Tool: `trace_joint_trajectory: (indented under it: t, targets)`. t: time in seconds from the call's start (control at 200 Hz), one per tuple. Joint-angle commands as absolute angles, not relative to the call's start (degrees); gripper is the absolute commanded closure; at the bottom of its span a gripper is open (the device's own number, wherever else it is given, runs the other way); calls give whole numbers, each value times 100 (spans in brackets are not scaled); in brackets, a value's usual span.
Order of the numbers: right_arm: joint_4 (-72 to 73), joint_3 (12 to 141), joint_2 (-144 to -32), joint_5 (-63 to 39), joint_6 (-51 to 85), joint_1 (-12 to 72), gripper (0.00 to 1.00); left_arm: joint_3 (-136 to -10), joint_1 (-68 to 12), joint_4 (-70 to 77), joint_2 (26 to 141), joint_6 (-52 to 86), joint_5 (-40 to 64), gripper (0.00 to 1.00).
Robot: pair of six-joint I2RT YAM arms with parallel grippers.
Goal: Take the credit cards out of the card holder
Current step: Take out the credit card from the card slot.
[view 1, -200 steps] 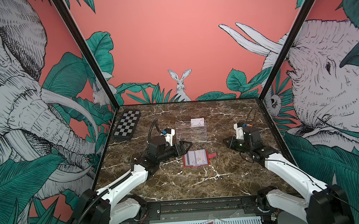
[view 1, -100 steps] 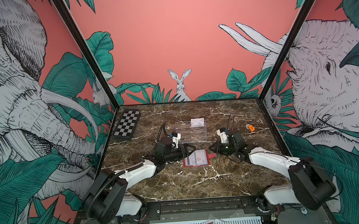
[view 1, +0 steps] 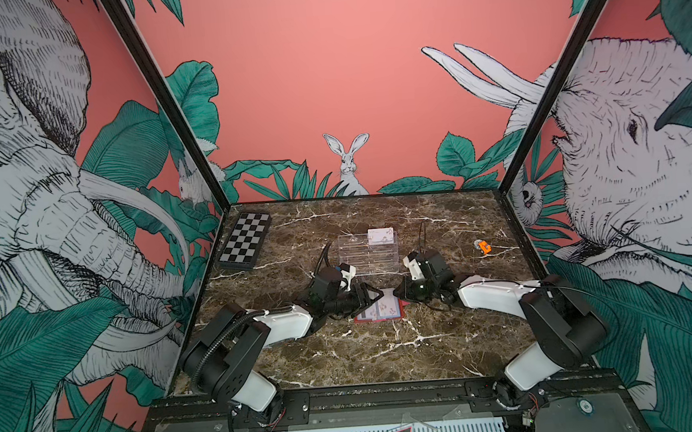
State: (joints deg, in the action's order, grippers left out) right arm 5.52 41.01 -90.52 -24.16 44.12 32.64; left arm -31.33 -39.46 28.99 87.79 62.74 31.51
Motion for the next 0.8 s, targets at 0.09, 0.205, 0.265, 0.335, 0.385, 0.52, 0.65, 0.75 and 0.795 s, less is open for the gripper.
trace_joint_trajectory:
  t: [0.09, 0.205, 0.265, 0.335, 0.385, 0.52, 0.65, 0.75, 0.795]
  targets:
    - [756, 4113, -9278, -2334, 4313, 3361, 100, -3095, -3979, 3232, 8968, 6414, 3237, 40]
    - [704, 4129, -9308, -2308, 4290, 3375, 100, -3054, -3979, 3298, 9052, 6416, 3234, 42]
    - [693, 4113, -9328, -2296, 4290, 3375, 100, -3041, -3981, 3297, 9070, 6403, 3220, 43]
    - [686, 4100, -9355, -2287, 4293, 3388, 100, -3024, -3976, 3265, 9083, 6372, 3200, 44]
    - [686, 4101, -9384, -2294, 4304, 3397, 100, -3017, -3981, 3244, 9096, 6369, 3199, 46]
    - [681, 4090, -9455, -2276, 4321, 3418, 100, -2981, -3981, 3223, 9173, 6381, 3140, 47]
    - [650, 4039, -9414, -2195, 4329, 3435, 100, -2914, -3981, 3389, 9258, 6437, 3131, 47]
    - [566, 4026, -9348, -2130, 4291, 3437, 100, -2874, -3980, 3465, 9318, 6457, 3137, 48]
    - [528, 4031, -9327, -2119, 4264, 3444, 100, -2851, -3976, 3499, 9355, 6461, 3138, 48]
